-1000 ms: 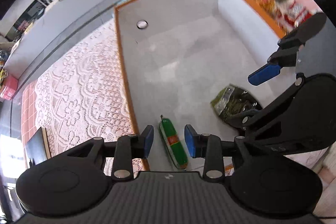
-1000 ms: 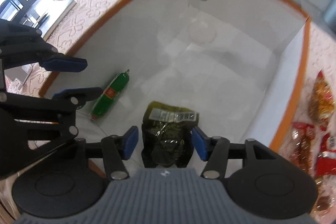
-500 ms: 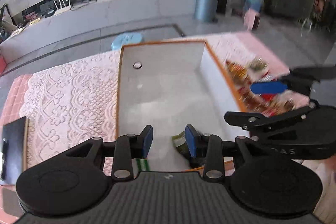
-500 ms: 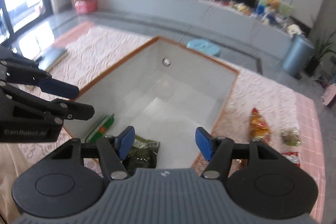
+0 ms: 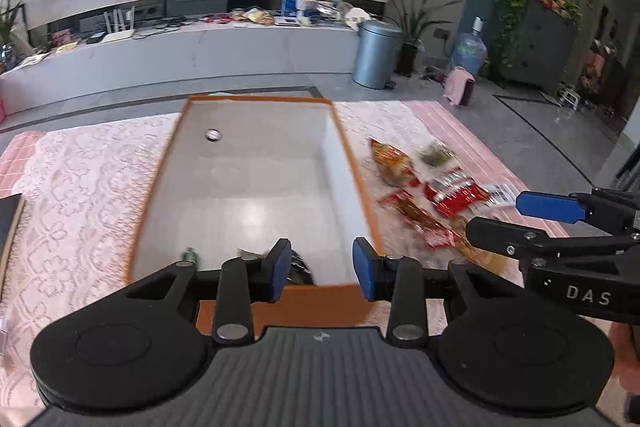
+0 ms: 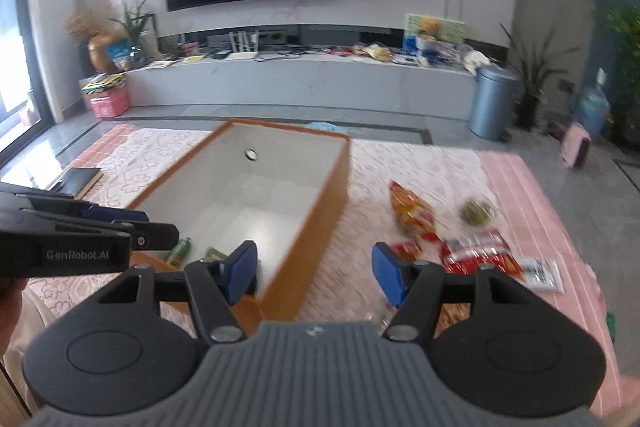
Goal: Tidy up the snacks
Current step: 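Lift both tools out of the box and move back over the snacks, then grasp the braised meat packet with the left tool while the right tool grasps the red-capped packet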
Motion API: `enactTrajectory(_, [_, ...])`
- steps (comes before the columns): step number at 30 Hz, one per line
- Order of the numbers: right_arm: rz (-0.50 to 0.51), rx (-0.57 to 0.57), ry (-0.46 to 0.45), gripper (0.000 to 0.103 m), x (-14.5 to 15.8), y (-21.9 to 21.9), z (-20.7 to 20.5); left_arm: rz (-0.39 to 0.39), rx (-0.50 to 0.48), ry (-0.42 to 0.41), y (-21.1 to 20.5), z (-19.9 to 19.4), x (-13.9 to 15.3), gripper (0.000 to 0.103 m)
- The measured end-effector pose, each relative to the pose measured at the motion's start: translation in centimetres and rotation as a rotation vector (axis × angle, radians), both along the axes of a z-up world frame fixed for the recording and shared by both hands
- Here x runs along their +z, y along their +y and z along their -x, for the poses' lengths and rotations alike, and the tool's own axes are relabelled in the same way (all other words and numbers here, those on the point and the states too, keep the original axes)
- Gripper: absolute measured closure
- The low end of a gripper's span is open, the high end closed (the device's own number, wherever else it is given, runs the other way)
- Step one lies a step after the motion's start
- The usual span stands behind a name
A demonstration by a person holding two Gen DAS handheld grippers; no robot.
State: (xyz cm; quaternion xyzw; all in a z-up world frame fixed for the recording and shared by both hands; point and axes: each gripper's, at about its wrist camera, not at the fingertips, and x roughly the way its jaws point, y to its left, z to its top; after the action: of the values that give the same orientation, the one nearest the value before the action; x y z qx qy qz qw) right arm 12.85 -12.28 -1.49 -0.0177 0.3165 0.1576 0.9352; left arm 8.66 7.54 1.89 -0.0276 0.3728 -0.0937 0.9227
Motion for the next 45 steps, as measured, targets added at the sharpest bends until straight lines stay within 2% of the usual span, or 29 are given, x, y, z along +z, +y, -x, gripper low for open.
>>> enactTrajectory(3, [0.008,-0.045,0.010,0.041,-0.7,-1.9,1.0,-0.011,-0.028,0.010,-2.3,0.2,-0.5,0.060])
enactTrajectory(12, [0.020,-0.187,0.041,0.041,-3.0,-8.1,2.5,-0.123,-0.167,-0.019,-9.8,0.3,-1.7,0.064])
enactTrajectory(17, [-0.019,-0.297,0.095,0.041,-4.9,-12.3,2.1,-0.128,-0.187,-0.051,-12.3,-0.2,-2.9,0.064])
enactTrajectory(23, [-0.063,-0.389,0.131,0.041,-7.0,-16.0,1.6,-0.134,-0.248,0.014,-14.4,-1.5,-4.2,0.064])
enactTrajectory(27, [-0.102,-0.407,0.162,0.041,-8.3,-17.5,0.7,-0.126,-0.277,0.087,-15.0,-2.7,-5.4,0.064])
enactTrajectory(28, [-0.112,-0.405,0.172,0.041,-8.7,-17.7,0.4,-0.129,-0.283,0.090,-15.2,-3.1,-5.7,0.063])
enactTrajectory(31, [-0.142,-0.391,0.201,0.041,-9.3,-18.1,-0.5,-0.135,-0.288,0.105,-15.8,-4.1,-6.3,0.048])
enactTrajectory(36, [-0.210,-0.397,0.243,0.038,-10.0,-18.9,-2.7,-0.148,-0.276,0.111,-17.0,-6.9,-6.8,0.045])
enactTrajectory(39, [-0.247,-0.421,0.278,0.035,-10.8,-19.6,-4.3,-0.164,-0.294,0.111,-17.6,-8.5,-6.9,0.034])
enactTrajectory(45, [-0.320,-0.430,0.345,0.035,-12.6,-19.8,-7.3,-0.086,-0.224,0.216,-17.1,-12.4,-8.5,0.034])
